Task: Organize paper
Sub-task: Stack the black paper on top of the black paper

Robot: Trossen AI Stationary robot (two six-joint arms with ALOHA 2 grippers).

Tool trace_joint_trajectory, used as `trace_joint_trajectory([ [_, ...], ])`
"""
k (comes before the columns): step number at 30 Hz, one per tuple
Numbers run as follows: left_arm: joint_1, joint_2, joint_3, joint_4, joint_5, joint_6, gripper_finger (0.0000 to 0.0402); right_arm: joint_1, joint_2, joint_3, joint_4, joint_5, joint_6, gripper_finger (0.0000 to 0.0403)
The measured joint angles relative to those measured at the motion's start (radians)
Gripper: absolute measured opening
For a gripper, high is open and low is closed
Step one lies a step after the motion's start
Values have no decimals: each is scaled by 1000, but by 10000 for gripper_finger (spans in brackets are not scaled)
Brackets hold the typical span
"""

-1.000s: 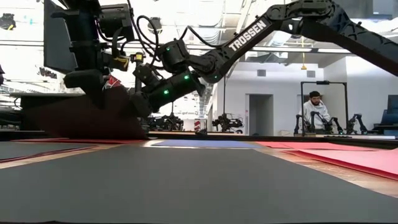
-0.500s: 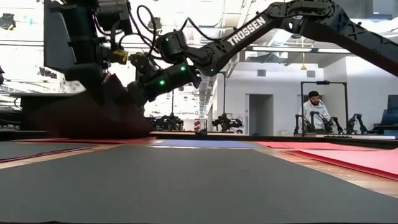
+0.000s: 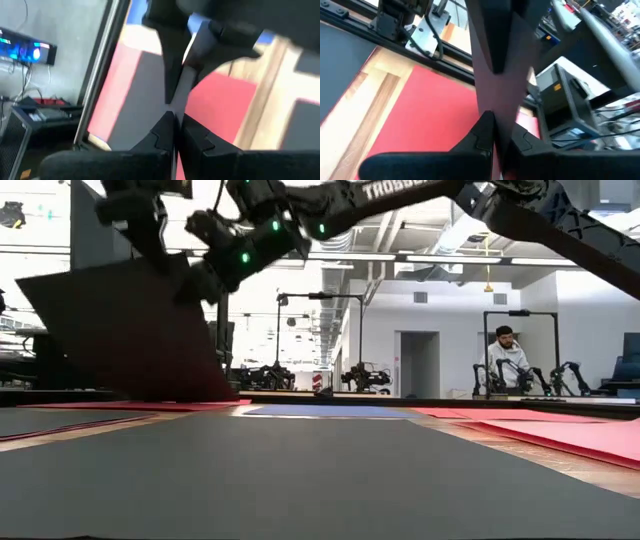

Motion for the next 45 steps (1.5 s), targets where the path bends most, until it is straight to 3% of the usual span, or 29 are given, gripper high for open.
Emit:
trace_joint_trajectory([
  [8,-142,57,236,-142,-94,-66,0,58,-118,-1,-86,90,-53,0],
  [15,-222,86,470,-148,-108,-40,0,82,-198,0,-165,125,-39,0],
  [23,-296,84,618,-144,-165,7,0,141,-281,-1,-312,125,40,0],
  [30,-331,81,661,-157,-166,15,0,246,-378,-1,-390,126,106,0],
  [37,-378,102,660,-171,-142,-50,0,369,-458,-1,-459,198,170,0],
  [45,-531,145,554,-183,-124,-142,0,503,-480,-1,-545,254,292,0],
])
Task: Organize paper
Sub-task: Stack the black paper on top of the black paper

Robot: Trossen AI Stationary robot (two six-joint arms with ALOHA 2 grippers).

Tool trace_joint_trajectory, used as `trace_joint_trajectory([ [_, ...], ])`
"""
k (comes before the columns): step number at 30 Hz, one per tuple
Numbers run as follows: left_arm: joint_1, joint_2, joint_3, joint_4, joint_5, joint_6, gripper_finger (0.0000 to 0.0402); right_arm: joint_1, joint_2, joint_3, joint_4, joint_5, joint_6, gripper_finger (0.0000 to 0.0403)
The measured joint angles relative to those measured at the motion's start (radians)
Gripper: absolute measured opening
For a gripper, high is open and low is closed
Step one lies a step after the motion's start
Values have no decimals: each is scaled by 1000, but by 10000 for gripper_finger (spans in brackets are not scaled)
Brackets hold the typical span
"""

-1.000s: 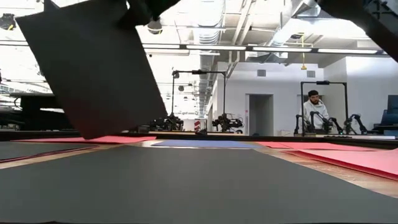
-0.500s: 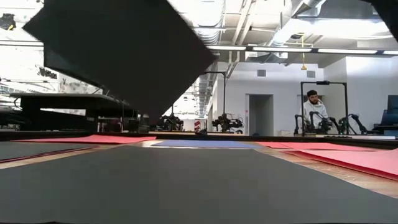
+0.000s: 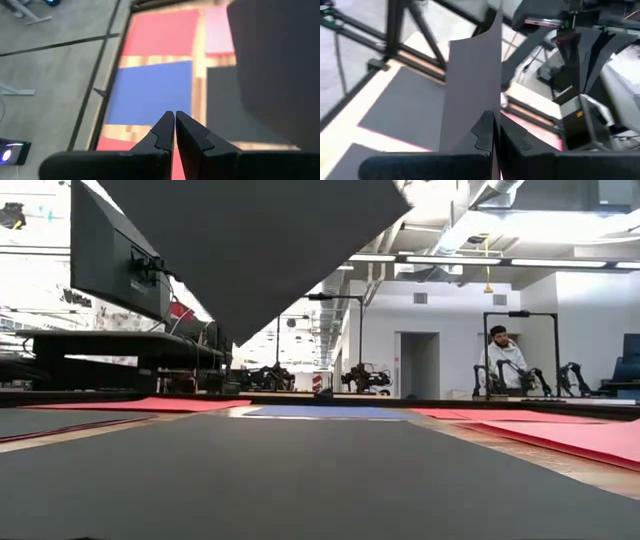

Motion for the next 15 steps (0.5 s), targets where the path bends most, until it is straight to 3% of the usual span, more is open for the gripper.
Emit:
trace_joint_trajectory([
  [3,-100,-1,-90,42,-40,-62,0,46,5,0,-34,6,65,0],
  [8,-333,-46,-270,100,-222,-273,0,134,12,-1,-125,135,171,0],
  [15,-566,-61,-456,174,-345,-534,0,204,11,-1,-175,259,306,0],
])
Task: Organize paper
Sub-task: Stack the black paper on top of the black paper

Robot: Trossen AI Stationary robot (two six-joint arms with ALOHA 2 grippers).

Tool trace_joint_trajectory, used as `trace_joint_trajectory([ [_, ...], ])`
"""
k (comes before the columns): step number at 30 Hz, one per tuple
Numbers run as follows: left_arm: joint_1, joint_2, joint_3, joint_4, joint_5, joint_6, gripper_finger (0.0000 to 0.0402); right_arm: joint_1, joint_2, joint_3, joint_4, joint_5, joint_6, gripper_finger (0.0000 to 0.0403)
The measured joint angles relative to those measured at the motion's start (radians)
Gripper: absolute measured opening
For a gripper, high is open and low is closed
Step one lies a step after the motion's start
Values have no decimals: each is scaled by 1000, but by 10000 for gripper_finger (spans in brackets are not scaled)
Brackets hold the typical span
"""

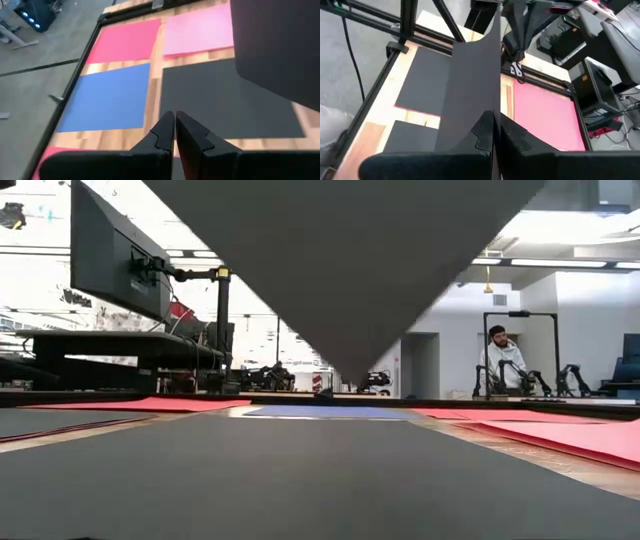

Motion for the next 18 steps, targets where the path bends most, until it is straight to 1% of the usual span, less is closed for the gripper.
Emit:
trace_joint_trajectory([
  [3,-76,0,-61,57,-100,-50,0,19,-1,-7,27,38,31,0],
  [7,-150,0,-166,165,-207,-97,0,38,-2,-97,110,60,48,0],
  [10,-187,1,-265,280,-260,-128,0,43,0,-152,152,81,73,0],
  [13,-218,1,-354,388,-299,-149,0,42,-1,-161,170,102,86,0],
  [15,-242,1,-397,430,-334,-179,0,41,-2,-161,202,117,78,0],
  [18,-272,0,-462,467,-374,-265,0,48,-22,-161,230,144,61,0],
])
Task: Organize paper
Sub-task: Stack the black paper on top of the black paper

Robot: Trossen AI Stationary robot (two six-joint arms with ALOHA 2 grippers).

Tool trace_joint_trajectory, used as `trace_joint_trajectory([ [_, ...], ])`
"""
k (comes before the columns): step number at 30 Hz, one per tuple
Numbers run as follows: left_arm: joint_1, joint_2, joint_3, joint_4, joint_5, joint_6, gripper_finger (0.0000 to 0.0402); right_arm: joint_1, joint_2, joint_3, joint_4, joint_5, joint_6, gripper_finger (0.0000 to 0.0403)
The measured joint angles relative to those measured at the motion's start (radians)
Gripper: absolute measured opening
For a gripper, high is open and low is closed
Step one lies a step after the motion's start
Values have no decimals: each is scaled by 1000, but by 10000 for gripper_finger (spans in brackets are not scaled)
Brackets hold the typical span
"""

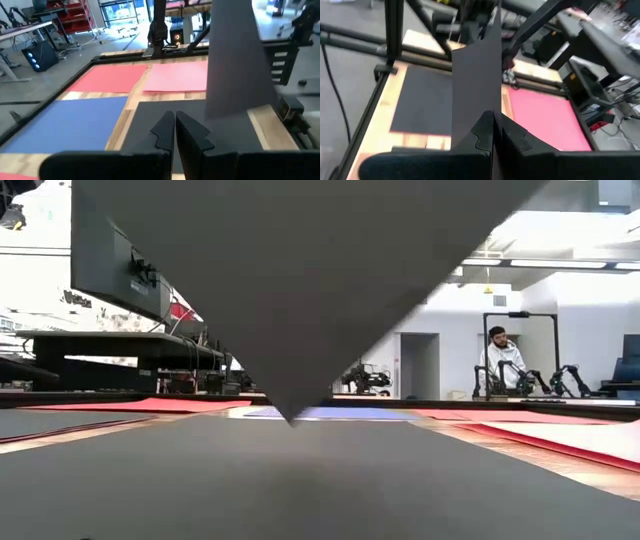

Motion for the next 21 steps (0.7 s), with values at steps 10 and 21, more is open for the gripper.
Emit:
trace_joint_trajectory([
  [10,0,0,-245,375,-45,-35,64,39,-43,0,44,76,-57,0],
  [21,186,0,-375,797,13,307,184,11,-62,0,83,67,-141,0],
])
